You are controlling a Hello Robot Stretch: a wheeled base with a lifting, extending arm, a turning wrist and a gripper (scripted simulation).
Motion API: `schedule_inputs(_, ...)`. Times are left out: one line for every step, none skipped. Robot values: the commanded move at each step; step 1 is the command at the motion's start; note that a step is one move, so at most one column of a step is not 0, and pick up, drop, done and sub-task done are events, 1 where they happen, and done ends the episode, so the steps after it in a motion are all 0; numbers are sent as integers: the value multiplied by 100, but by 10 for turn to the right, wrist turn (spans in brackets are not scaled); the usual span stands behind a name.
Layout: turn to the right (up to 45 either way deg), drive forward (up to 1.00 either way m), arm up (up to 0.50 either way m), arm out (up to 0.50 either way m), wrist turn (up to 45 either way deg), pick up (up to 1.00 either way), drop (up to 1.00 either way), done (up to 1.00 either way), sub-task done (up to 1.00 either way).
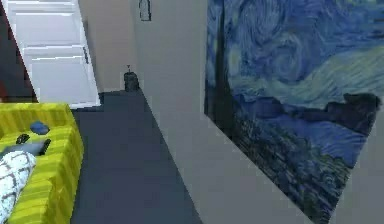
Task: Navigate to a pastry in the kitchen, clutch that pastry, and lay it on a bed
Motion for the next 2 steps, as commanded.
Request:
schedule_inputs(-240, 0, 0, 0, 0, 0, 0, 0, 0)
schedule_inputs(0, 100, 0, 0, 0, 0, 0, 0, 0)
